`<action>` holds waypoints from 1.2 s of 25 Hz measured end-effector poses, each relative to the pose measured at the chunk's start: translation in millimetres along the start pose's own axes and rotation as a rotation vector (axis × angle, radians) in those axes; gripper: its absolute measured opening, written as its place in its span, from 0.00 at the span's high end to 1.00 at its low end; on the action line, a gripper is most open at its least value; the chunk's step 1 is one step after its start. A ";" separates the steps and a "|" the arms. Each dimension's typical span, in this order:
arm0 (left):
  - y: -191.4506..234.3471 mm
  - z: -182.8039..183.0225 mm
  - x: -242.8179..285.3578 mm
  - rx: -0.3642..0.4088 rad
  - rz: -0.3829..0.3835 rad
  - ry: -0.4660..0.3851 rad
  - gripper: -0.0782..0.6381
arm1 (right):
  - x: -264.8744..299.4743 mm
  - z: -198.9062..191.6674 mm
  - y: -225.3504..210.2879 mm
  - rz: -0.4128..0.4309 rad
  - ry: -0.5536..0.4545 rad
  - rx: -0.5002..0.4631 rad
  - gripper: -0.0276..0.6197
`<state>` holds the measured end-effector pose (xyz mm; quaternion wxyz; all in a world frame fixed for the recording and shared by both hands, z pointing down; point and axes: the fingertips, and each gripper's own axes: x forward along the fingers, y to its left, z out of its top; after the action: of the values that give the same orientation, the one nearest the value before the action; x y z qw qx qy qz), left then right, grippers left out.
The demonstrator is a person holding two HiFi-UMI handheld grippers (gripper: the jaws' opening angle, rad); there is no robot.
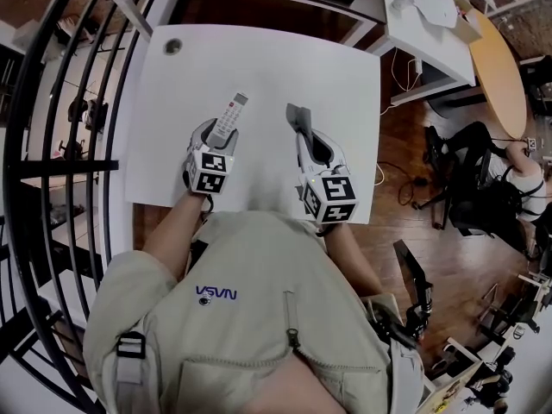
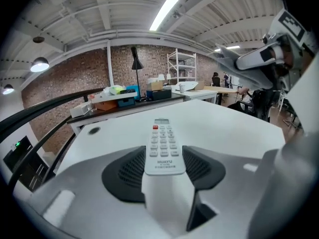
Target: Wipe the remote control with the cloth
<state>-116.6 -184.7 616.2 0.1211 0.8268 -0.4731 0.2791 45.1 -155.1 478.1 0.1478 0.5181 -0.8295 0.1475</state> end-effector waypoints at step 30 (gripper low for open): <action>-95.2 223.1 -138.0 0.588 0.089 -0.631 0.55 | -47.4 174.9 48.2 -0.011 -0.260 -0.438 0.89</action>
<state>-13.1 -139.8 361.0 -0.2826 0.8496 -0.4225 0.1404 5.3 -165.7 295.2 0.1495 0.4927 -0.8509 -0.1044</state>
